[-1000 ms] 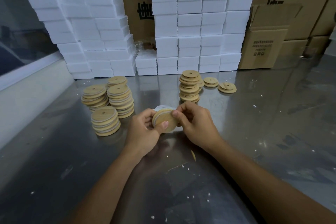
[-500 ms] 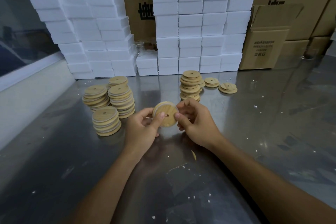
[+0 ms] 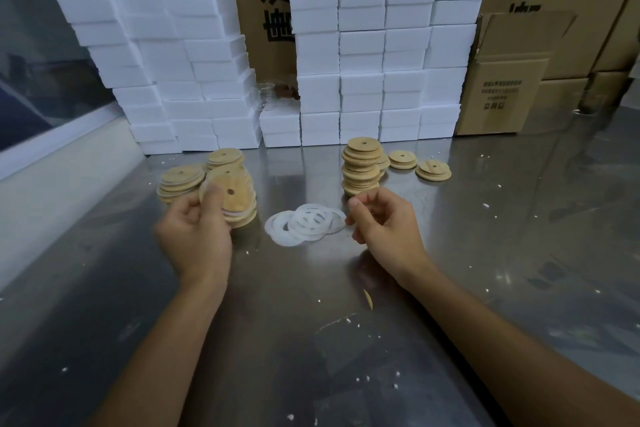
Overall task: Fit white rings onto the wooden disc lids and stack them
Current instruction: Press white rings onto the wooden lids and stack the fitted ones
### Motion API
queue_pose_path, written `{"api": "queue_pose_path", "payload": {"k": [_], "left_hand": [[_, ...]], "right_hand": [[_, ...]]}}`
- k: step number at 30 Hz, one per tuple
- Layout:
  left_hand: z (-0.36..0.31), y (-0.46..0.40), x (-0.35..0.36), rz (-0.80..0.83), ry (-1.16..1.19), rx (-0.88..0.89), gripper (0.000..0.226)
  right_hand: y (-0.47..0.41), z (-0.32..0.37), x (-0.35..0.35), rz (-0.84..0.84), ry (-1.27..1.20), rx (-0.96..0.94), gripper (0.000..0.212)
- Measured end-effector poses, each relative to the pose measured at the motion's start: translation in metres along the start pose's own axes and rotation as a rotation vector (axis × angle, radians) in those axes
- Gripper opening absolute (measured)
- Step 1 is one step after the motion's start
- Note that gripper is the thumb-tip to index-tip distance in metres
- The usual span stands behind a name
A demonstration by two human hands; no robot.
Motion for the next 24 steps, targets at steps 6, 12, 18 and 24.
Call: {"api": "queue_pose_path", "payload": {"k": [6, 12, 18, 24], "left_hand": [[0.005, -0.02, -0.029, -0.202, -0.144, 0.046, 0.016], [0.023, -0.03, -0.047, -0.281, -0.269, -0.069, 0.042], [0.009, -0.025, -0.052, -0.356, -0.363, 0.055, 0.04], [-0.027, 0.024, 0.008, 0.113, -0.461, 0.497, 0.024]], "right_hand": [[-0.001, -0.003, -0.005, -0.054, 0.016, 0.038, 0.009], [-0.001, -0.004, -0.008, -0.099, 0.008, 0.053, 0.01], [-0.004, -0.014, -0.013, -0.171, 0.037, 0.103, 0.012], [-0.009, -0.029, -0.027, -0.3, 0.139, 0.181, 0.002]]}}
Point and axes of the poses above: each hand's wrist, its own y-axis away from the middle knuckle, its own x-axis out of the palm, z = x × y, the point moved 7 cm from there along -y, towards the middle knuckle, and after that the axes turned 10 degrees about y, right-handed, at the moved point
